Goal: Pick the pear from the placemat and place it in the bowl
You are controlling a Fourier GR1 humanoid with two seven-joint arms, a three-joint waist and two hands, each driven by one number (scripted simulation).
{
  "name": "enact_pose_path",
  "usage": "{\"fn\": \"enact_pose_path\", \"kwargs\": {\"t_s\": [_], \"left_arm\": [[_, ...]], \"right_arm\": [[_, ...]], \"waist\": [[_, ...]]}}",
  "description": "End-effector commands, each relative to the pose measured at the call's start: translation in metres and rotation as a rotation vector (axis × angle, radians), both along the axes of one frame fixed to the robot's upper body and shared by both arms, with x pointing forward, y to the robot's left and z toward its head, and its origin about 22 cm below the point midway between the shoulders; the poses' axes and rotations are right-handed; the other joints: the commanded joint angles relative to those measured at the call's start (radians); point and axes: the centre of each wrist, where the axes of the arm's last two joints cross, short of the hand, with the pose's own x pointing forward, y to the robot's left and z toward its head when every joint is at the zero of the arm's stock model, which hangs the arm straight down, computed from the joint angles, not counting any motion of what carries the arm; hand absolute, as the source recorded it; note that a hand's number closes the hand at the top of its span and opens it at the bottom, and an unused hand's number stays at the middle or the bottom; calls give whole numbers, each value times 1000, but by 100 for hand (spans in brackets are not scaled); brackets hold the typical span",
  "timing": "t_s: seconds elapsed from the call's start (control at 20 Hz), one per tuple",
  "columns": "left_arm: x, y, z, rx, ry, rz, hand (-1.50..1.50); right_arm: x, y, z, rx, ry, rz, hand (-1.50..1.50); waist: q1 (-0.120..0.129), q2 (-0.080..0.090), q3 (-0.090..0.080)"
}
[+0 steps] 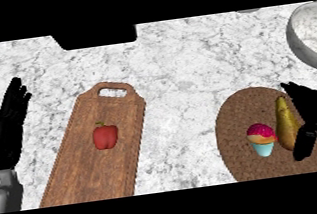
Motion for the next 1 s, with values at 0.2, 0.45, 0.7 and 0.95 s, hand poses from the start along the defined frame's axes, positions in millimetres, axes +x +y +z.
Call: {"fn": "enact_pose_path", "kwargs": {"t_s": [0.2,0.45,0.7,0.95], "left_arm": [[10,-3,13,-1,-3,3,0],[15,2,3,2,-15,17,0],[3,2,3,-11,-2,10,0],[6,-5,-9,-3,3,-15,0]], "right_arm": [[26,-3,-13,-15,26,-16,-150],[25,-3,-25,56,53,47,150],[16,4,-54,80,28,59,150],[41,2,-47,58,-33,66,150]], "waist": [[1,1,0],[0,2,0],[2,1,1],[5,2,0]]}}
